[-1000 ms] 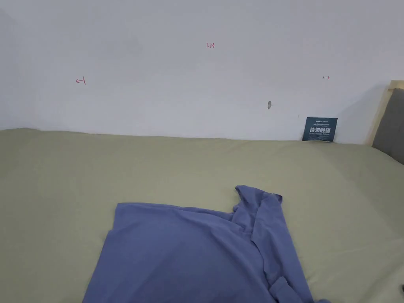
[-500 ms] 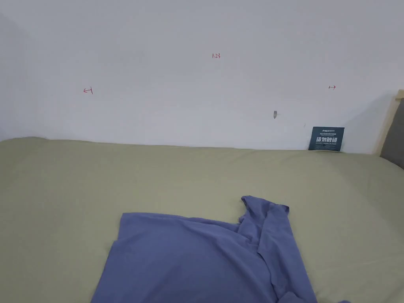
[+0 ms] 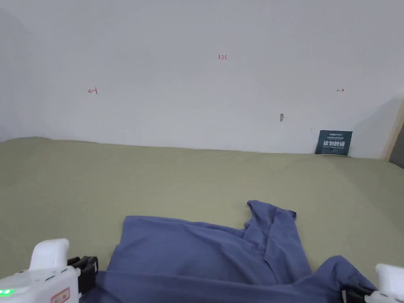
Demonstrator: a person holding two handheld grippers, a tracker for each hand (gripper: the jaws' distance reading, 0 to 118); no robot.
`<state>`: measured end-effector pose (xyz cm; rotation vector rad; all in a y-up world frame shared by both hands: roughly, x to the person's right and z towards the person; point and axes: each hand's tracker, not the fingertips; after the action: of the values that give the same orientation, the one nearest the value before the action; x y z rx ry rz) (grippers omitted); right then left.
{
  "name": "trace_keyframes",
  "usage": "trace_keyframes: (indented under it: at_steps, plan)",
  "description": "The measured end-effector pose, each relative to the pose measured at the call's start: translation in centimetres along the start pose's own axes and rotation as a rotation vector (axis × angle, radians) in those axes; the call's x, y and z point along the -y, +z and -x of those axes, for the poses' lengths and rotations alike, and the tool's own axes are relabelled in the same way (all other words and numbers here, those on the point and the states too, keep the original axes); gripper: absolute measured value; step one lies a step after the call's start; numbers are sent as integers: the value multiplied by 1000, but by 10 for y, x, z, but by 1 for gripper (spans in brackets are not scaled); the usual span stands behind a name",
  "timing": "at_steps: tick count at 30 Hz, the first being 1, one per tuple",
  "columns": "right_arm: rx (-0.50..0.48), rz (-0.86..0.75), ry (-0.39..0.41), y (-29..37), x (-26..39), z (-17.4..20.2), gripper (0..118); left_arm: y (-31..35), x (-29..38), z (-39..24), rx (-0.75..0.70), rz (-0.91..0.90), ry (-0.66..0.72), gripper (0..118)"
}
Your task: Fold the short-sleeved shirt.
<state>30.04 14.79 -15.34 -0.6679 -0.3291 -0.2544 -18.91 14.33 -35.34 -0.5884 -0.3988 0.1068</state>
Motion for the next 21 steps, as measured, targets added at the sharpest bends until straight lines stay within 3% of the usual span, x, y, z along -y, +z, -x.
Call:
trace_keyframes:
  at_steps: [8,10,13,14,15,16,17,18,19,21]
  plan:
    - [33,94,-17,-84,-39,-9,10,-60,-24,-19,-56,82,-8,6]
    - [52,146,41,-98,-38,-6,10,-86,-21,-11,-69,124,-28,6]
    - [56,158,30,-112,-35,-8,10,-111,-14,-8,-91,197,-70,6]
    - [57,153,18,-114,-33,-9,13,-118,-11,-6,-99,207,-70,6]
    - [55,153,2,-116,-31,-10,23,-121,-9,-5,-111,215,-65,9]
    - [54,151,-16,-117,-30,-12,41,-125,-8,-3,-115,238,-59,22]
    - [54,153,-20,-117,-30,-14,76,-127,-7,1,-121,249,-50,58]
    - [47,159,-20,-113,-30,-17,94,-125,-7,5,-131,259,-31,85]
    - [31,135,-19,-104,-29,-18,97,-119,-8,9,-114,266,-1,97]
    - [10,59,-11,-81,-31,-21,94,-98,-12,19,-49,217,38,98]
